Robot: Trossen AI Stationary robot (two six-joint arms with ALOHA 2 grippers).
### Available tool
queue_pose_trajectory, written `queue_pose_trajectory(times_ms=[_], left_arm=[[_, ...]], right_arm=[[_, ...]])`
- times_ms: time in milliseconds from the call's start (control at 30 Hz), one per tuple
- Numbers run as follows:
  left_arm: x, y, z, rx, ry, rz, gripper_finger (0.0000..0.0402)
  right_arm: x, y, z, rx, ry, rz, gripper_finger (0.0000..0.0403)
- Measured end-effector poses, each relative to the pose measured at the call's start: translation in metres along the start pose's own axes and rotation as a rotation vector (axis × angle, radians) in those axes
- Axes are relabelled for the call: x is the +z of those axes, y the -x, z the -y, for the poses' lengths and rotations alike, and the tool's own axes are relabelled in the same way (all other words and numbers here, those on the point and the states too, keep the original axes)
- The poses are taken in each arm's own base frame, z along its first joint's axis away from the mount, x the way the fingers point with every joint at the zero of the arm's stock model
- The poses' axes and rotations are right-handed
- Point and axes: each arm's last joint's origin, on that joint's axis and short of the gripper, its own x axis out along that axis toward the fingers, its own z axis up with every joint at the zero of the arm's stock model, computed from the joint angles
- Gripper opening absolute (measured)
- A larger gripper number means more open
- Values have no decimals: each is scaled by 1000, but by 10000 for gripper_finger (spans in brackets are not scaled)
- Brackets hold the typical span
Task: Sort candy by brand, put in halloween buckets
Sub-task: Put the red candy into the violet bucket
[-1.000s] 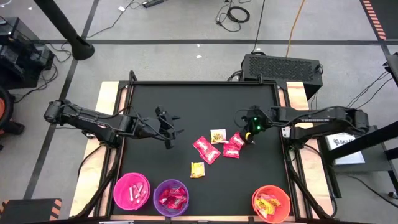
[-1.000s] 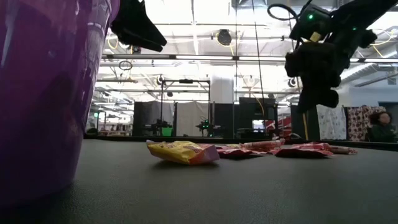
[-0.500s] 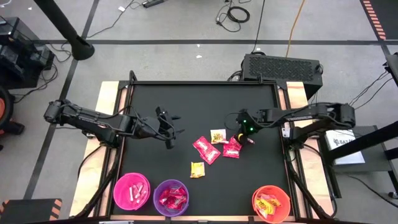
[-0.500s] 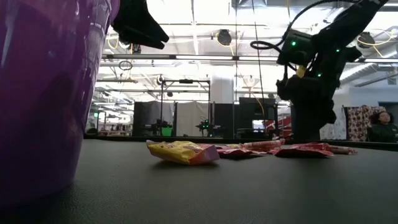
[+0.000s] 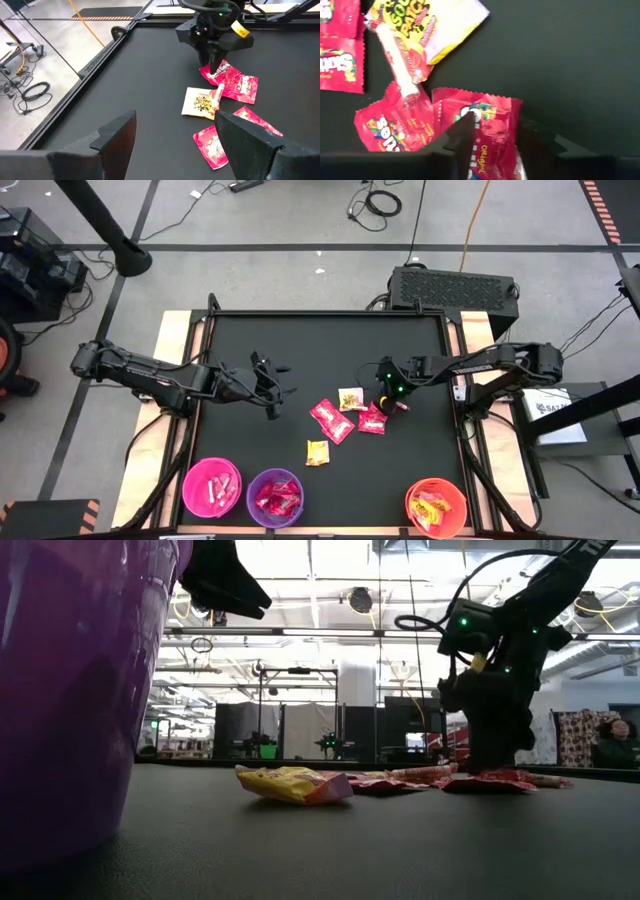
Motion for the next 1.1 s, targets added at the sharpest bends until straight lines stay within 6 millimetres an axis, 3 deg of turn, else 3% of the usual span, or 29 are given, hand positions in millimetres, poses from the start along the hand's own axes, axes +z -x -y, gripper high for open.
queue_pose_trajectory(times_ms=[267, 533, 867, 1100], left_arm=[[0, 0, 0, 0, -12, -1, 274], [1, 0, 0, 5, -17, 6, 274], [4, 0, -1, 52, 7, 39, 274], [10, -6, 2, 49, 45, 108, 274]], right_arm=[[1, 0, -1, 16, 48, 5, 7], [5, 16, -8, 69, 74, 112, 2], [7, 80, -37, 163, 195, 568, 0], [4, 110, -54, 219, 325, 828, 0]])
